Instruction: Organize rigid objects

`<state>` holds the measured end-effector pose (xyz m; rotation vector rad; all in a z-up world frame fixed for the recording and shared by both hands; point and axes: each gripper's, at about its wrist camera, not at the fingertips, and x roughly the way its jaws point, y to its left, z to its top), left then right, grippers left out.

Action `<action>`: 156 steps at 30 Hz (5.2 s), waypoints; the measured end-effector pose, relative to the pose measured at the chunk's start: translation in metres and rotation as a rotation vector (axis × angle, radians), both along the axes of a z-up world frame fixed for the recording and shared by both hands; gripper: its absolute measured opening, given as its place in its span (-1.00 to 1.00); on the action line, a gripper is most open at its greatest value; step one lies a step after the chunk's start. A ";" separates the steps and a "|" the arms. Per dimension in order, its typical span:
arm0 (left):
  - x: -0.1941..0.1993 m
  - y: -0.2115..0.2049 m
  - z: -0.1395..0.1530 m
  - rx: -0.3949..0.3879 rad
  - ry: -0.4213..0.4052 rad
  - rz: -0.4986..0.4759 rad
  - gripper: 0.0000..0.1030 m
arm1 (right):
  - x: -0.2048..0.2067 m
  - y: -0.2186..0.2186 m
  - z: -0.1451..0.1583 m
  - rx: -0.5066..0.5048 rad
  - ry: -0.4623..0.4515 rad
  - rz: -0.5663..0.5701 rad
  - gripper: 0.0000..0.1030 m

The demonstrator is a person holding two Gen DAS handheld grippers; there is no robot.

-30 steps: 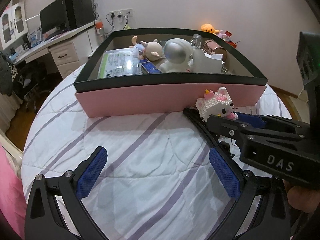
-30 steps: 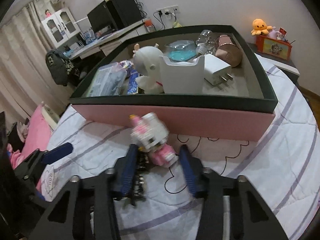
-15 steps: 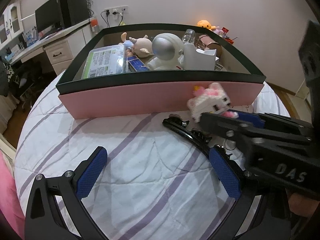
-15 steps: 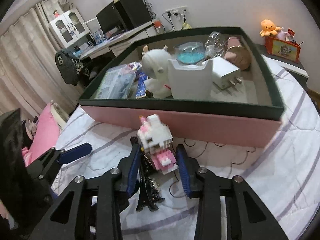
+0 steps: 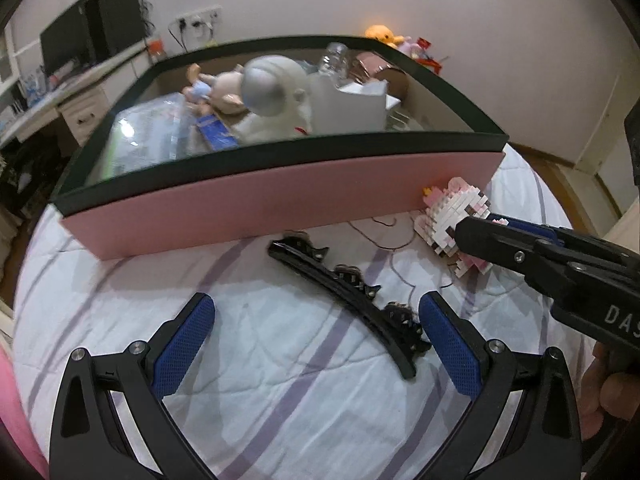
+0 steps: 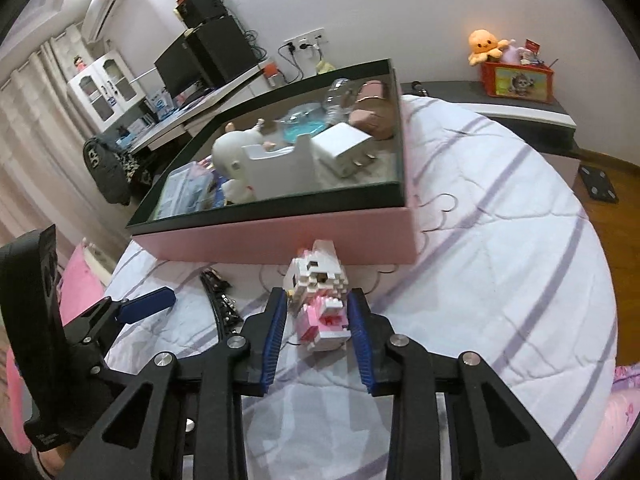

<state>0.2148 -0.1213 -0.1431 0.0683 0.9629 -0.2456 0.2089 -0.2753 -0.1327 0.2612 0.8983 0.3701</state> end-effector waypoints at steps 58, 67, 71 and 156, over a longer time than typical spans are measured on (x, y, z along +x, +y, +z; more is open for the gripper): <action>0.038 0.066 0.126 -0.039 -0.322 0.056 -0.65 | 0.040 0.042 0.112 -0.068 -0.221 0.057 -0.43; 0.100 0.060 0.132 -0.029 -0.325 0.061 -0.65 | 0.104 0.048 0.099 -0.113 -0.161 0.041 -0.43; 0.119 0.056 0.118 -0.021 -0.291 0.059 -0.65 | 0.119 0.051 0.080 -0.144 -0.125 0.034 -0.43; -0.232 0.112 0.192 0.025 -0.512 0.299 1.00 | -0.235 0.080 0.169 -0.248 -0.480 -0.273 1.00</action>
